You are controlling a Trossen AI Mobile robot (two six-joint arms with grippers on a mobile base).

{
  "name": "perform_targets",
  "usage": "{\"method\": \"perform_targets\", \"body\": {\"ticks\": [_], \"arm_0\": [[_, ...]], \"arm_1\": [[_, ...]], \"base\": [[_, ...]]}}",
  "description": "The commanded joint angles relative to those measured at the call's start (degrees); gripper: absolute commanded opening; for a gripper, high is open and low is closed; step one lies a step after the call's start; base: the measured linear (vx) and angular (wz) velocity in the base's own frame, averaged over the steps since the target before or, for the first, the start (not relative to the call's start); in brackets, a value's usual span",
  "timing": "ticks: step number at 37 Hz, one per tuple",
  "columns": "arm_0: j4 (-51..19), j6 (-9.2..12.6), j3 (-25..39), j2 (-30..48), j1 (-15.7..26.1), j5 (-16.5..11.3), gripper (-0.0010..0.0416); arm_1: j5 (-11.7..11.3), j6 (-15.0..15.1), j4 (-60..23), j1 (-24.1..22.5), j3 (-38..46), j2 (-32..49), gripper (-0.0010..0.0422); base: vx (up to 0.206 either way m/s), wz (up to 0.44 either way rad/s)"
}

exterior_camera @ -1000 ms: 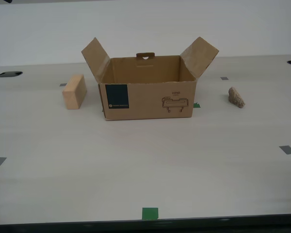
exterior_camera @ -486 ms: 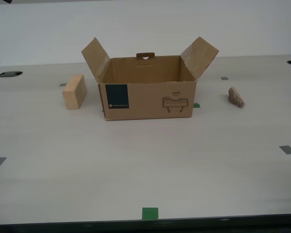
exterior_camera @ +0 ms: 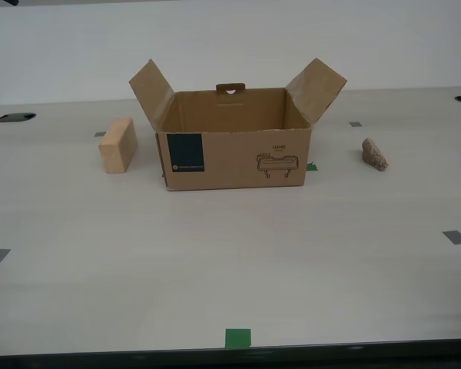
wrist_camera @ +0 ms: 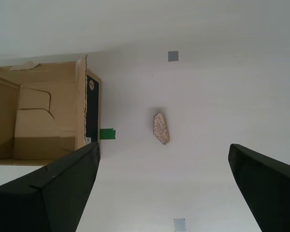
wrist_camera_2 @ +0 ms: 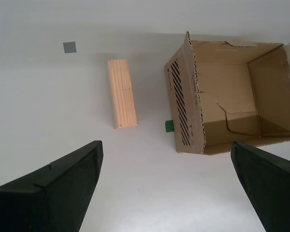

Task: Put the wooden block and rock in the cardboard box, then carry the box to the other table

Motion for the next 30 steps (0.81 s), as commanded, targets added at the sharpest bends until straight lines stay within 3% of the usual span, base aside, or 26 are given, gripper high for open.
{"method": "perform_targets", "body": {"ticks": [1,6,30], "arm_0": [[0.20,0.15,0.04,-0.07,0.02,-0.09,0.0360],[0.48,0.17,0.04,-0.07,0.02,-0.09,0.0350],[1.20,0.20,0.04,-0.07,0.04,-0.09,0.0301]], "arm_1": [[-0.55,-0.15,0.09,-0.02,0.04,0.04,0.0362],[-5.01,-0.81,0.50,-0.02,0.04,0.37,0.0362],[-5.07,-2.32,5.73,0.11,-4.35,1.36,0.0362]], "base": [[0.000,0.000],[0.000,0.000],[0.000,0.000]]}}
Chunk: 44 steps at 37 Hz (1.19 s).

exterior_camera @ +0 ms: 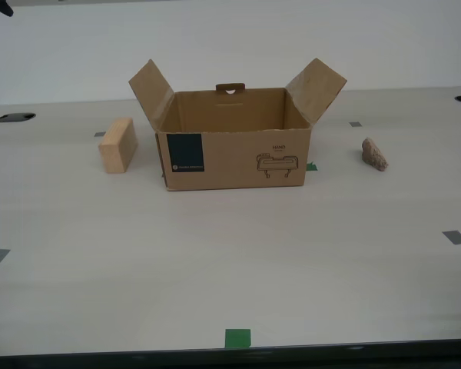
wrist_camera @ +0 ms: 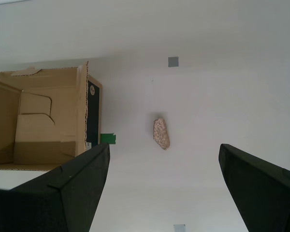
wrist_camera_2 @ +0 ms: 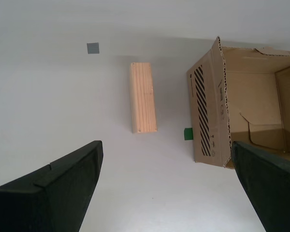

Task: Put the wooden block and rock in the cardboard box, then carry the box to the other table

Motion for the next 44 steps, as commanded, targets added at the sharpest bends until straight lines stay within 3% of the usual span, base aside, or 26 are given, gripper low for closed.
{"method": "perform_targets", "body": {"ticks": [1,15,23,28,44], "arm_0": [[-0.02,0.15,0.02,-0.04,0.04,-0.09,0.0297],[-0.42,0.11,0.02,-0.04,0.13,-0.09,0.0246],[-0.46,0.11,0.02,-0.04,0.20,-0.07,0.0237],[-0.48,0.07,0.02,-0.04,0.20,-0.04,0.0262],[-0.42,0.07,0.02,-0.04,0.28,-0.04,0.0397]], "arm_1": [[0.04,-0.11,1.11,0.00,-0.92,1.64,0.0362],[0.04,3.04,1.36,-0.04,2.12,12.94,0.0361],[0.04,3.08,1.16,-0.04,6.80,19.63,0.0362],[0.04,3.26,0.96,-0.07,9.22,22.88,0.0362],[0.04,3.39,0.66,-0.48,12.04,29.99,0.0362]], "base": [[0.000,0.000],[0.000,0.000],[0.000,0.000],[0.000,0.000],[0.000,0.000]]}}
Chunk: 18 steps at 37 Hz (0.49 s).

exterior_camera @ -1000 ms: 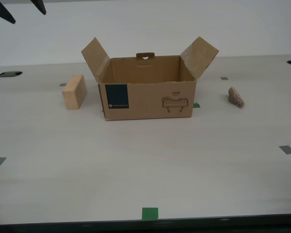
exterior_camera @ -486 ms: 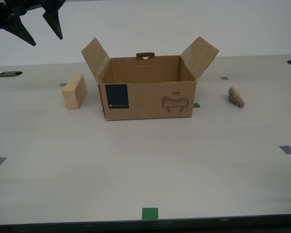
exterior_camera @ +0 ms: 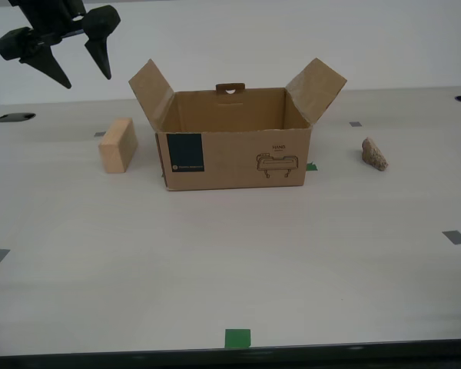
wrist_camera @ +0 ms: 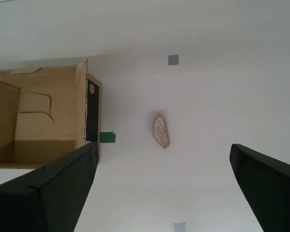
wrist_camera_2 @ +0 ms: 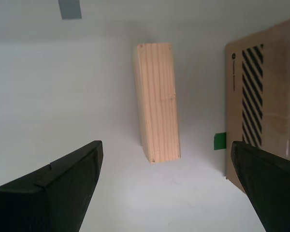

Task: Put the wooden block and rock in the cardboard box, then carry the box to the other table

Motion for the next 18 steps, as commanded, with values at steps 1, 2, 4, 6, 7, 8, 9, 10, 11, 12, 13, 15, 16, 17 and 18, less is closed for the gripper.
{"method": "perform_targets", "body": {"ticks": [1,2,4,6,7,8,9,10,11,12,13,15,16,17,18], "arm_0": [[-0.04,0.11,0.04,-0.04,0.02,-0.07,0.0403],[-0.02,0.09,0.04,-0.04,0.02,-0.07,0.0404],[-0.04,-0.26,0.04,-0.04,0.02,-0.07,0.0395],[-0.02,-0.39,0.04,-0.04,0.02,-0.07,0.0389],[-0.02,-0.50,0.04,-0.04,0.02,-0.07,0.0387],[-0.02,-0.52,0.04,-0.02,0.04,-0.07,0.0387],[-0.02,-0.50,0.04,-0.02,0.04,-0.04,0.0387],[0.02,-0.50,0.04,0.09,0.04,-0.04,0.0387],[0.07,-0.48,0.04,0.22,0.04,-0.04,0.0388],[0.09,-0.48,0.04,0.42,0.04,0.00,0.0389],[0.22,-0.48,0.04,0.83,0.04,0.26,0.0390],[0.37,-0.52,0.04,1.62,0.04,0.76,0.0392],[0.44,-0.55,0.04,2.27,0.04,0.98,0.0392],[0.46,-0.57,0.04,2.89,0.09,0.98,0.0391],[0.42,-0.63,0.04,3.19,0.09,0.98,0.0391]], "arm_1": [[-0.02,0.26,-0.28,-0.44,-0.04,1.05,0.0362],[-0.02,0.26,-0.17,-0.59,-0.20,1.05,0.0362],[-0.02,0.26,0.61,-0.90,-0.63,1.05,0.0362],[-0.07,0.22,1.11,-1.20,-0.72,1.05,0.0362],[-0.02,0.22,1.25,-1.33,-0.72,1.03,0.0362],[-0.02,0.22,1.38,-1.55,-0.72,1.03,0.0362],[-0.04,0.22,1.51,-1.75,-0.72,1.03,0.0362],[-0.04,0.22,1.60,-1.88,-0.72,1.03,0.0362],[-0.04,0.24,1.66,-2.03,-0.72,1.03,0.0362],[-0.04,0.24,1.81,-2.29,-0.72,1.07,0.0362],[-0.04,0.22,2.19,-2.47,-0.72,1.55,0.0362],[-0.04,0.07,2.64,-2.86,-0.68,2.01,0.0362],[-0.04,0.00,2.64,-3.04,-0.72,2.16,0.0362],[-0.04,0.00,2.80,-3.15,-0.72,2.71,0.0362],[-0.04,-0.02,2.97,-3.32,-0.70,2.93,0.0362]], "base": [[0.000,0.000],[0.000,0.000],[0.000,0.000],[0.000,0.000],[0.000,0.000],[0.000,0.000],[0.000,0.000],[0.000,0.000],[0.000,0.000],[0.000,0.000],[0.000,0.000],[0.000,0.000],[0.000,0.000],[0.000,0.000],[0.000,0.000]]}}
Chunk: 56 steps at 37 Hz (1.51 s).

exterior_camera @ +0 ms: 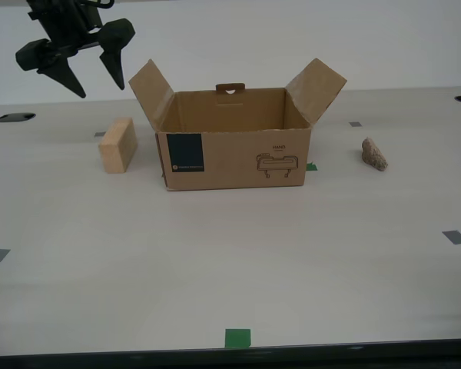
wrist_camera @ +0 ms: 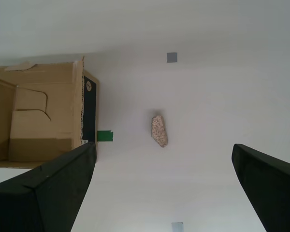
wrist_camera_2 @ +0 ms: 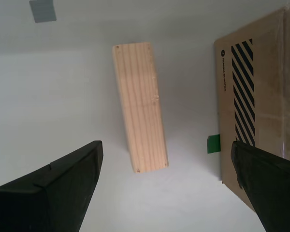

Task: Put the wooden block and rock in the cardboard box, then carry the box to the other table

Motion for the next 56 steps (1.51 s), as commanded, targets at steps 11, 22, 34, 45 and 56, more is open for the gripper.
{"method": "perform_targets", "body": {"ticks": [11,22,34,45,56], "arm_0": [[7.13,-2.45,-2.34,2.93,0.42,0.63,0.0391],[10.64,-2.93,-10.19,4.85,0.55,0.42,0.0391],[17.79,-2.47,-17.81,5.92,1.29,-0.96,0.0390],[18.27,-3.28,-15.78,15.63,2.34,-3.78,0.0389],[21.75,-6.60,-14.69,23.39,2.38,-1.46,0.0389]], "arm_1": [[-0.02,-0.07,0.76,-0.70,-1.36,1.73,0.0362],[0.00,-0.15,1.64,-0.81,-3.69,1.70,0.0362],[-0.02,-0.59,1.79,-0.90,-3.91,1.70,0.0362],[-0.02,-1.01,1.81,-0.98,-4.26,1.70,0.0362],[-0.02,-1.01,1.77,-1.03,-5.53,1.70,0.0362]], "base": [[0.000,0.000],[0.000,0.000],[0.000,0.000],[0.000,0.000],[0.000,0.000]]}}
